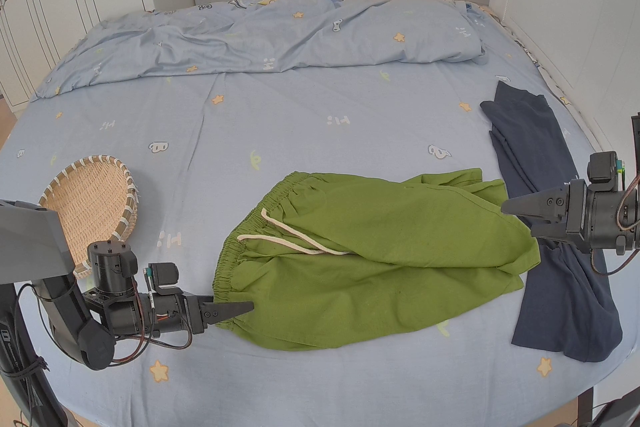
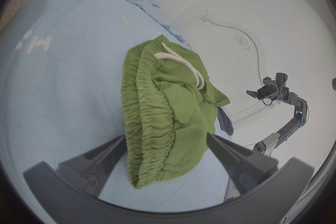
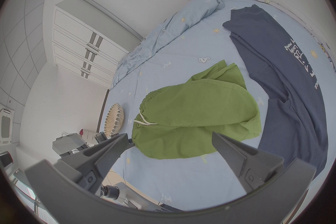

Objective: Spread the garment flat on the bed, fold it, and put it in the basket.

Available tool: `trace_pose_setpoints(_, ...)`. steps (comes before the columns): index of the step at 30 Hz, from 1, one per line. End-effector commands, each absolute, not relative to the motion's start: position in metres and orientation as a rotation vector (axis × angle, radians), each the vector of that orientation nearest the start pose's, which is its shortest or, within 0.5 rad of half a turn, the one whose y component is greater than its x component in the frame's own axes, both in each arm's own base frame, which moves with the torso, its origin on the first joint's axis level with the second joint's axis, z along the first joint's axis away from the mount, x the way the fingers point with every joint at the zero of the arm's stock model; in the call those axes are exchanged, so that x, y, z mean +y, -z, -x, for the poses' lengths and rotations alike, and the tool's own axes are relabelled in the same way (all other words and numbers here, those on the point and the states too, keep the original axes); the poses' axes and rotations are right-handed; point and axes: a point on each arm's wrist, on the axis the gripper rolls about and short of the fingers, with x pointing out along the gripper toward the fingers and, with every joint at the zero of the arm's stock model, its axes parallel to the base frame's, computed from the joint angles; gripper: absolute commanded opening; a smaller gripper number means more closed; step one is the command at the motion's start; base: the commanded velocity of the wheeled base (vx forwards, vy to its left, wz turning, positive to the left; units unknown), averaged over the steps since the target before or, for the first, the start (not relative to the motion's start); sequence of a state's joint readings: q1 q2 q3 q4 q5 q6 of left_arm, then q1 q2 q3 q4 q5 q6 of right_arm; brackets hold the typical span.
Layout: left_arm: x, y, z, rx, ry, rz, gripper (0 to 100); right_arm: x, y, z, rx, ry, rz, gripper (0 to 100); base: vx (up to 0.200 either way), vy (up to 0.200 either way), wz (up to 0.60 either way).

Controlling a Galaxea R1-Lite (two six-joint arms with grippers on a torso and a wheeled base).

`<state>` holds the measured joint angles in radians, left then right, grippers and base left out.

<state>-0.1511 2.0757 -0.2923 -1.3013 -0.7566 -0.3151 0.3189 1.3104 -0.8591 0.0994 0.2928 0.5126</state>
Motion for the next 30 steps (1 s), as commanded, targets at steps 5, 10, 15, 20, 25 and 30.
trace_pose_setpoints(5,-0.053,-0.021,-0.252,0.641,0.795,0.473,0,0.069,-0.226,-0.188,0.710,-0.436,-0.476,100,0.000,0.000,0.00)
trace_pose_setpoints(10,-0.052,-0.020,-0.249,0.657,0.787,0.494,0,0.069,-0.226,-0.188,0.708,-0.437,-0.476,100,0.000,0.000,0.00)
trace_pose_setpoints(15,-0.050,-0.020,-0.249,0.664,0.777,0.503,0,0.068,-0.227,-0.188,0.706,-0.434,-0.477,100,0.000,0.000,0.00)
trace_pose_setpoints(20,-0.040,-0.045,-0.246,0.675,0.729,0.615,0,0.068,-0.221,-0.185,0.737,-0.431,-0.469,100,0.000,0.000,0.00)
trace_pose_setpoints(25,-0.027,-0.079,-0.251,0.757,0.647,0.670,0,0.059,-0.205,-0.187,0.809,-0.374,-0.469,100,0.000,0.000,0.00)
trace_pose_setpoints(30,-0.014,-0.104,-0.254,0.817,0.584,0.684,0,0.042,-0.185,-0.203,0.870,-0.350,-0.446,100,0.000,0.000,0.00)
